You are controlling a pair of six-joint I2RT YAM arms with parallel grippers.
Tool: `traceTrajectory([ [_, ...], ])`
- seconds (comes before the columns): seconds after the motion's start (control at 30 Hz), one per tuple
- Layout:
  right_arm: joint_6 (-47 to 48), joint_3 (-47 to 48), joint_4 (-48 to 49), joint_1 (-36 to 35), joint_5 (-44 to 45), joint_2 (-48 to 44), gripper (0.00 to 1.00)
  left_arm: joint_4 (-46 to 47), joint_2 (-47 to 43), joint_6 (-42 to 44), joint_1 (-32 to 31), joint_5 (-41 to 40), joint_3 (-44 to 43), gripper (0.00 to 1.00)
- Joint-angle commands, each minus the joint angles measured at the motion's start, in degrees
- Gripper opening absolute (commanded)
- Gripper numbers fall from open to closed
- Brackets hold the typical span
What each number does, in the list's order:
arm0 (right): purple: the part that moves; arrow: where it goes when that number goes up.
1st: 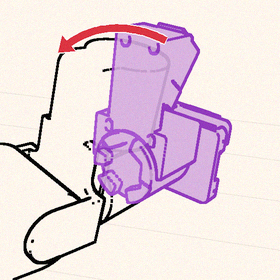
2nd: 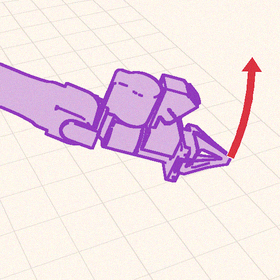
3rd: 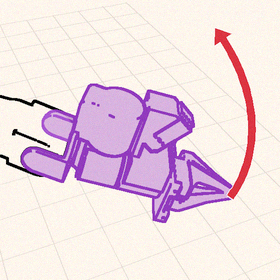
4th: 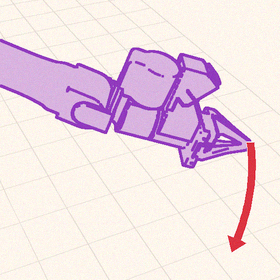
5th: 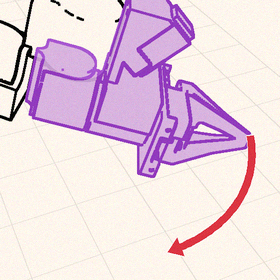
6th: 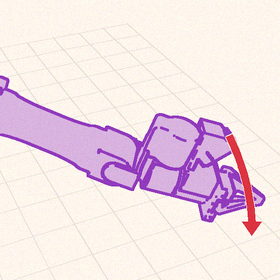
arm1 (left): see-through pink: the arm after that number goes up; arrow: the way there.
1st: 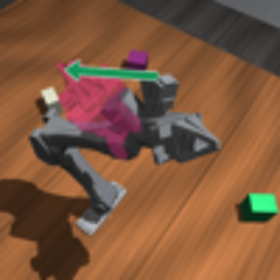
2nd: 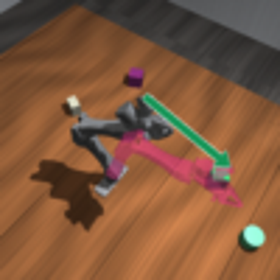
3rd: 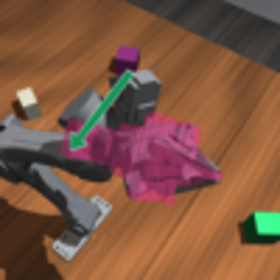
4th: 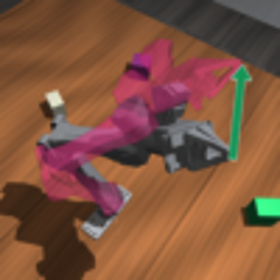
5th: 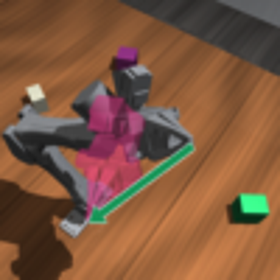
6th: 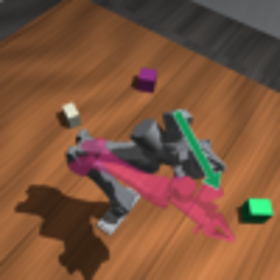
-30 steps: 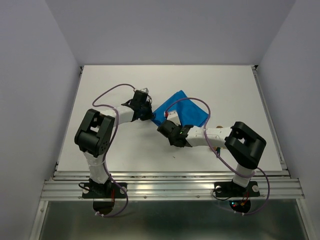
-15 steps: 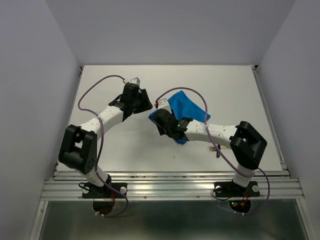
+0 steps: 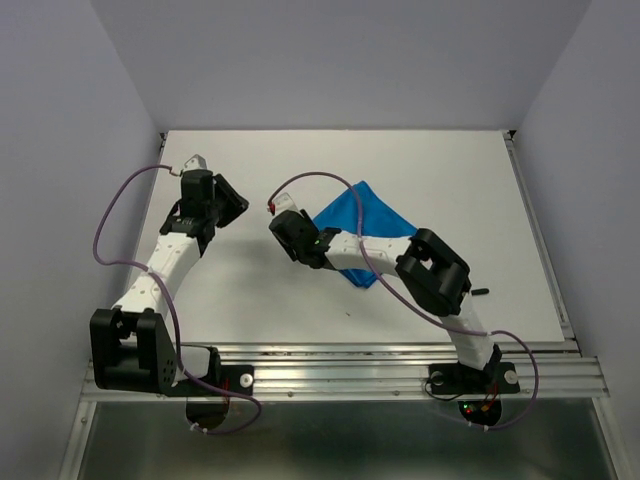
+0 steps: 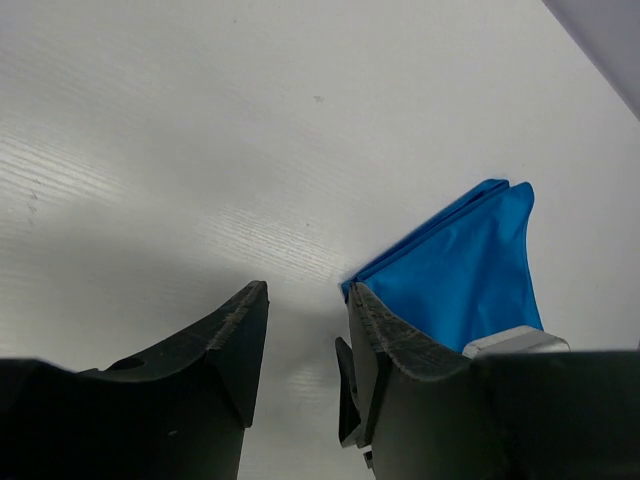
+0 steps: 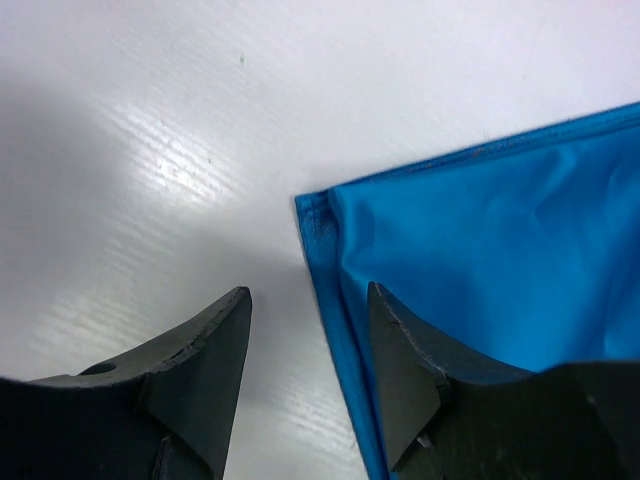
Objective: Fold the napkin into a case and place the utensils inside
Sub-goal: Smooth out the lower triangle-folded napkin at the center of the board.
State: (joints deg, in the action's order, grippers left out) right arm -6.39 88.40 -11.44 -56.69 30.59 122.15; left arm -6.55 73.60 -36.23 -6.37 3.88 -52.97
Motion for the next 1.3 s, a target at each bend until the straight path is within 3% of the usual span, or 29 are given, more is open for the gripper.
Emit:
traceTrajectory([
  [0.0,3.8,5.4,2.8,-0.1,4.7,2.9,0.55,-0.4,-1.6,0.3,0.7,1.1,1.3,0.48],
  [0.23,4.1,6.1,2.7,-0.1,9.0,5.4,0.54,0.2,-2.1,0.5,0.8,2.1,2.1,0.48],
  [0.57,1.6,4.5,2.7,2.4,0.7,5.1,0.48,1.4,-1.2,-0.1,0.8,4.0,2.3,0.45],
  [0.67,-0.3,4.1,2.4,4.0,-3.5,4.9,0.39,1.5,-1.3,-0.1,0.8,4.1,2.3,0.45],
  [0.73,-0.5,4.3,2.1,4.6,-4.0,5.0,0.37,1.5,-1.3,0.0,0.8,4.2,2.3,0.44],
  [0.87,0.1,5.7,1.2,5.1,-4.0,6.2,0.31,2.0,-0.8,0.0,0.8,4.5,2.4,0.44],
  [0.97,0.3,6.7,0.5,5.1,-4.0,6.9,0.17,2.2,-0.5,0.0,0.8,4.9,2.4,0.44],
  [1.2,0.6,9.0,0.1,5.6,-3.3,8.0,0.01,2.6,-0.1,0.4,0.8,5.1,2.3,0.44],
  [1.27,0.9,10.2,-0.6,6.1,-2.2,8.6,0.01,2.8,0.2,0.5,0.8,5.3,2.3,0.44],
])
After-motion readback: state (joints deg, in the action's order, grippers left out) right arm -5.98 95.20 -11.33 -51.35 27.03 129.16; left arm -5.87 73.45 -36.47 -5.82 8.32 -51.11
